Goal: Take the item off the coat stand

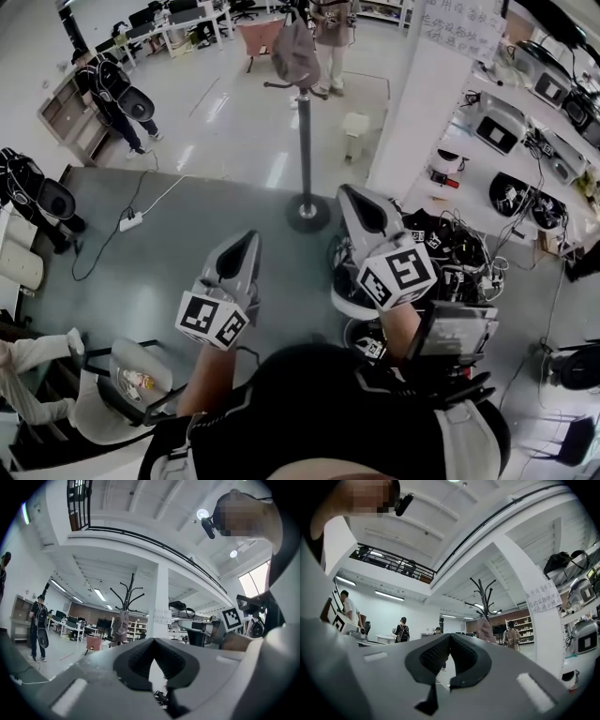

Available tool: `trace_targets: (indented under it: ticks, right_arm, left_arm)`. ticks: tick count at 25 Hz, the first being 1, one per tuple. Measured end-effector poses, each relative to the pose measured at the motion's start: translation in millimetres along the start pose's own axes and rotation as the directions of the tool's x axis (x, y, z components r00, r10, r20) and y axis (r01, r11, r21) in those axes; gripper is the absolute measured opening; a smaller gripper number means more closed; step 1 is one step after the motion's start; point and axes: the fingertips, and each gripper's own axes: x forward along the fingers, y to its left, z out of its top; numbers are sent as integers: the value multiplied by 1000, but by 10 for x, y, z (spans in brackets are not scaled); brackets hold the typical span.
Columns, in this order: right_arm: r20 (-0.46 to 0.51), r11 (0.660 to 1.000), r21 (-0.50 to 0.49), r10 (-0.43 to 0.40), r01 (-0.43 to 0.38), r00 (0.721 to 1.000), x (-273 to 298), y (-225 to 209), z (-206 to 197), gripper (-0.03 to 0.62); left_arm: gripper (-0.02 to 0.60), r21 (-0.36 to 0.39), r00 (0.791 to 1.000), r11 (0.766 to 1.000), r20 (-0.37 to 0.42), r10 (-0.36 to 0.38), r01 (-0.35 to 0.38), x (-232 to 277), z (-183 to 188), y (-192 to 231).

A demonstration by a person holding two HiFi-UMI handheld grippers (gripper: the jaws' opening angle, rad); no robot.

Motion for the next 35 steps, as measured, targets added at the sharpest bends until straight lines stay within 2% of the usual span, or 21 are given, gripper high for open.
trace_targets:
  ticks: [6,14,22,35]
  right_arm:
    - [6,1000,25,11,-11,1000,41,-303,-35,9]
    - [0,999,47,22,-22,1000,169,-480,-113,9]
    - [-13,999,32,-4,4,1000,509,-494,-205,9]
    - [-14,999,6,-38,38,999,1278,-363,-251,9]
  left_arm:
    - [17,14,1000,1000,-24,6,-6,277,-33,-85]
    - [17,21,999,1000,-44,22,-22,434,-62,-24]
    - [17,9,999,1000,-24,-22,22,598,-51,288]
    - [17,-5,998,999,10,-54,54,740,84,1130]
